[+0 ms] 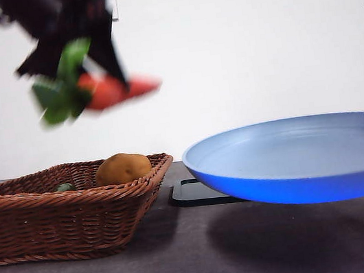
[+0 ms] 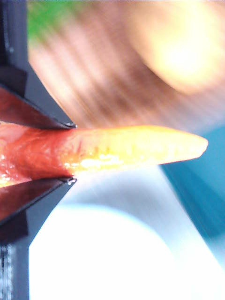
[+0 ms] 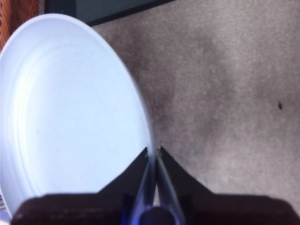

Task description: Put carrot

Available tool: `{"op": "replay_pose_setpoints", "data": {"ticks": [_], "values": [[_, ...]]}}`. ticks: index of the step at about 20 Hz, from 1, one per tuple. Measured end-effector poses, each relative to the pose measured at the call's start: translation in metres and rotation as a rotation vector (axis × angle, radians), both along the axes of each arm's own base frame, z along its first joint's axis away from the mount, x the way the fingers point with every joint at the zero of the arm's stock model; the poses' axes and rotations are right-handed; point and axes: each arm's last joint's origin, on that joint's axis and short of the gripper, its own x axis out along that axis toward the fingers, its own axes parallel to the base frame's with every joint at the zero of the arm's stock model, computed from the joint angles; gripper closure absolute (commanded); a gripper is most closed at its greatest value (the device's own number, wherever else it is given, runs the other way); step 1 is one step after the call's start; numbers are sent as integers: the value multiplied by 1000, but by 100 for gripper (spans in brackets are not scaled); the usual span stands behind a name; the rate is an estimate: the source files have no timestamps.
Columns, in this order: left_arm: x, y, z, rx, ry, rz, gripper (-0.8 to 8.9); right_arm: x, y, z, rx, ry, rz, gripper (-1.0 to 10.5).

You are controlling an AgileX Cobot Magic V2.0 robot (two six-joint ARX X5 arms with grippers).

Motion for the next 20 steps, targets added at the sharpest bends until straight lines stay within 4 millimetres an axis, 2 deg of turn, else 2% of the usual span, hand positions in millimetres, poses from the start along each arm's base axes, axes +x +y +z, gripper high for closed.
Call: {"op": "replay_pose_setpoints", "data": {"ticks": [2,4,7,10,14,17,19,20], "values": [[-15,-18,22,-206,-65,-190,705,0,0,0,0,0,0,943],[-29,-47,23,-234,-112,-296,705,0,0,0,0,0,1,943],[-46,-83,4,-105,-132,-317,705,0,0,0,1,0,1,943],[-50,-107,-22,-27,-91,-362,705,0,0,0,15,4,12,943],[-46,-125,-58,51,-8,-386,699,-1,1,0,19,11,16,943],[-45,-128,-66,71,6,-386,683,-2,0,-1,16,22,16,943],[-47,-129,-66,76,1,-387,542,-2,1,-1,30,31,27,943],[-48,-130,-66,77,0,-391,505,-3,1,-1,47,36,40,943]]}}
